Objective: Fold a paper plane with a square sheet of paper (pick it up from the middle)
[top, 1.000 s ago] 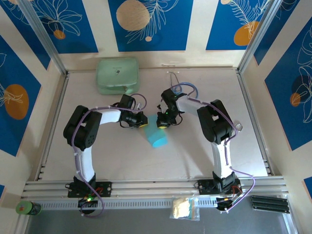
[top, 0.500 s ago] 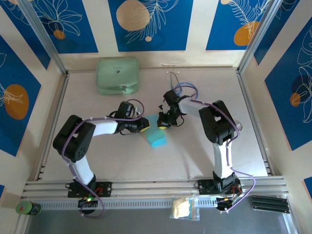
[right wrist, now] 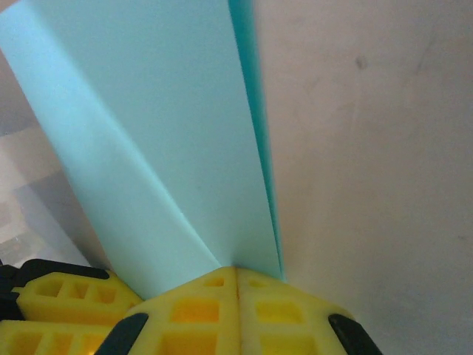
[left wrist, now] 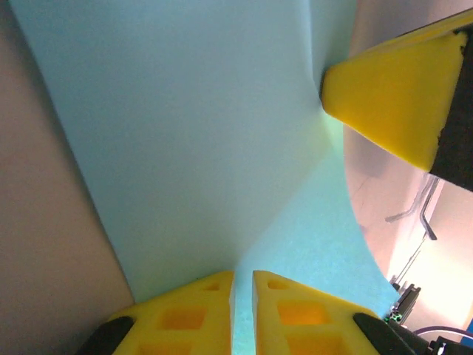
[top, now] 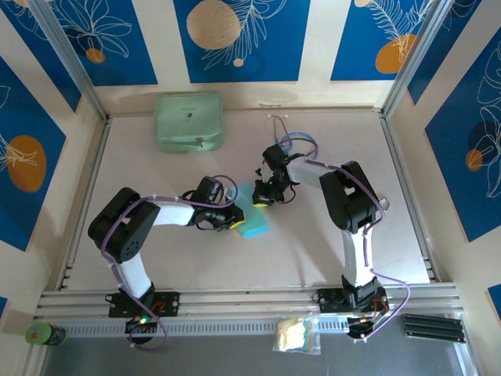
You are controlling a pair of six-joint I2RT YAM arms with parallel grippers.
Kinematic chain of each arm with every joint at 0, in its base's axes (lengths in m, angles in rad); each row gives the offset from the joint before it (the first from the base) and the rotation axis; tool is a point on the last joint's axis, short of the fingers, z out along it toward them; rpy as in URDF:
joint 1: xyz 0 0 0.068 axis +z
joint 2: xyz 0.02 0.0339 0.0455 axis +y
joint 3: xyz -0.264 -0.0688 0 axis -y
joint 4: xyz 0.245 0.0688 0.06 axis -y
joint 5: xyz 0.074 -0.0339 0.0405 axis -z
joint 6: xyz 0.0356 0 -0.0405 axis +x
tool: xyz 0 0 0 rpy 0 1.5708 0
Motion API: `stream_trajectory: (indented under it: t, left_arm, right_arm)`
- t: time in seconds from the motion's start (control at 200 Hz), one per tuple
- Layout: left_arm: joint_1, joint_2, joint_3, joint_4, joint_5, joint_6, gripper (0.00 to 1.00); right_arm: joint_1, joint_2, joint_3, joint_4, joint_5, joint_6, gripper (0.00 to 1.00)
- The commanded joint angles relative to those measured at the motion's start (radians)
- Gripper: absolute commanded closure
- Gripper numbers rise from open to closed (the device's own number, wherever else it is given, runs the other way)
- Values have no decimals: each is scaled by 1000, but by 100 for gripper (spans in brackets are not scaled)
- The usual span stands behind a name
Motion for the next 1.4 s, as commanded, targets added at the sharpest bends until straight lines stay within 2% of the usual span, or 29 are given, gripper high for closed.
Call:
stream_trajectory:
  t: [0.0, 0.11, 0.35, 0.445, 0.635, 1.005, 1.126, 1.251, 1.396]
  left_arm:
    - [-12, -13, -9, -175, -28, 90, 85]
    - [-12, -36, 0, -257, -55, 127, 87]
    - [-76, -135, 62, -227, -98, 72, 84]
    - [-83, -105, 66, -210, -114, 66, 84]
    - [-93, -36, 55, -174, -71, 42, 84]
    - [-102, -59, -48, -272, -78, 92, 85]
    - [-130, -89, -85, -308, -92, 103, 86]
    - [-160, -122, -72, -386, -123, 138, 87]
    - [-157, -174, 2, -481, -165, 192, 87]
  right_arm:
    - [-2, 84, -63, -79, 151, 26, 94]
    - [-3, 87, -70, -78, 154, 36, 94]
    - [-3, 87, -77, -72, 149, 48, 94]
    - [-2, 90, -76, -68, 145, 51, 94]
    - [-2, 93, -74, -66, 142, 54, 94]
    - [-9, 101, -74, -67, 154, 51, 94]
    - [-14, 105, -74, -68, 161, 51, 94]
    - [-18, 106, -76, -68, 165, 49, 94]
    - [-20, 107, -74, -67, 165, 45, 94]
